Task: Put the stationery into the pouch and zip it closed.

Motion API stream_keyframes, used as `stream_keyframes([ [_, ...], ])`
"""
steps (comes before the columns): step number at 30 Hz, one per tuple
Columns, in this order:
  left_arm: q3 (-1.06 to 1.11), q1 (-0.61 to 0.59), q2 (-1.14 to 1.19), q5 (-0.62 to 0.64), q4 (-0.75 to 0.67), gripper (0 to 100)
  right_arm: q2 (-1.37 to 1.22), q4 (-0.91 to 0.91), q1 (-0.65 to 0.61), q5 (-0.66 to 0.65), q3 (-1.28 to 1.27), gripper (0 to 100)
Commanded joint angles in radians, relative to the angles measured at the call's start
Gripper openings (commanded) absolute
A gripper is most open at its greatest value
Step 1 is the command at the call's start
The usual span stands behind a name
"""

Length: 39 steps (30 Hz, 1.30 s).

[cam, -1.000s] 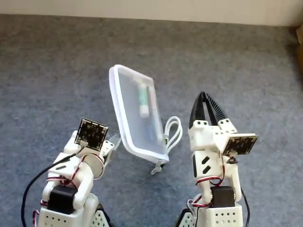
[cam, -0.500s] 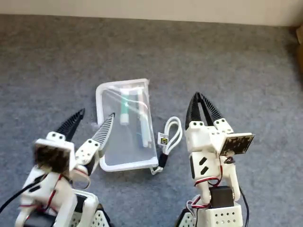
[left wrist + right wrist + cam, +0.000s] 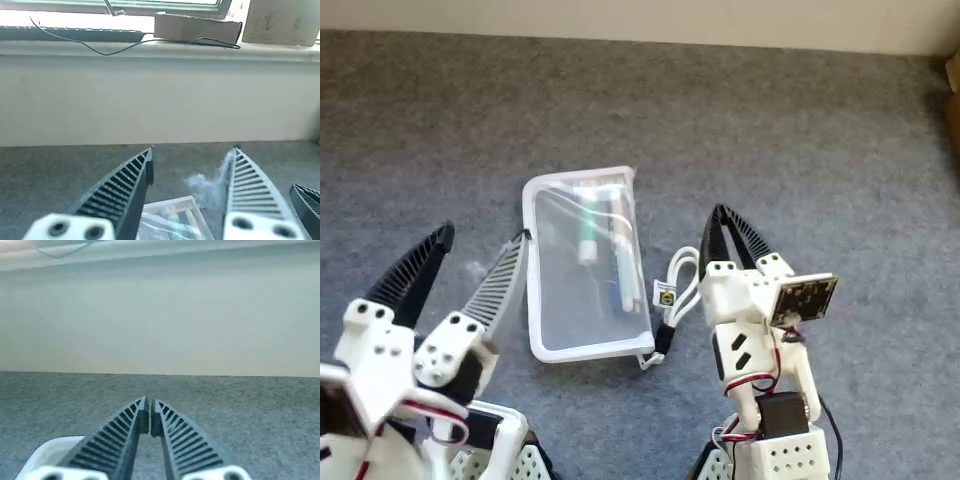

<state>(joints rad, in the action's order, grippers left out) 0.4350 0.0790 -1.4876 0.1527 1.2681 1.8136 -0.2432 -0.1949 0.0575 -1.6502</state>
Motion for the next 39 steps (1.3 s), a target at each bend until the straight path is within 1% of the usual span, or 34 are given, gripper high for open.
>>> stream_keyframes([
  [1,-0.154,-0.007,0.108,0.023,0.017,23,0.015,-0.004,-0.012,-0.002,0.008,0.6],
  [5,-0.246,-0.007,0.117,0.048,0.017,23,0.016,-0.004,-0.012,-0.002,0.008,0.6],
  [8,-0.263,-0.007,0.122,0.048,0.017,23,0.018,-0.002,-0.012,-0.002,0.008,0.6],
  [18,-0.125,-0.007,0.113,0.038,0.008,23,0.021,-0.002,-0.005,-0.003,0.016,0.6],
  [19,-0.11,-0.007,0.113,0.038,0.008,21,0.021,-0.002,-0.005,-0.003,0.016,0.6],
  [21,-0.085,-0.008,0.102,0.035,0.008,13,0.021,-0.002,-0.005,-0.003,0.018,0.6],
  [23,-0.056,-0.008,0.053,-0.026,0.008,6,0.021,0.001,-0.005,-0.003,0.027,0.5],
  [25,-0.008,-0.007,-0.019,-0.106,0.006,0,0.021,-0.004,-0.005,-0.002,0.053,0.5],
  [26,0.024,-0.007,-0.059,-0.118,-0.008,1,0.021,-0.004,-0.004,-0.002,0.059,0.5],
  [33,0.374,-0.008,-0.318,-0.123,-0.176,1,0.021,-0.004,-0.004,-0.002,0.071,0.5],
  [35,0.433,-0.01,-0.352,-0.123,-0.196,1,0.021,-0.01,-0.004,-0.002,0.071,0.5],
  [39,0.489,-0.013,-0.338,-0.123,-0.198,1,0.021,-0.087,-0.004,-0.002,0.073,0.5],
])
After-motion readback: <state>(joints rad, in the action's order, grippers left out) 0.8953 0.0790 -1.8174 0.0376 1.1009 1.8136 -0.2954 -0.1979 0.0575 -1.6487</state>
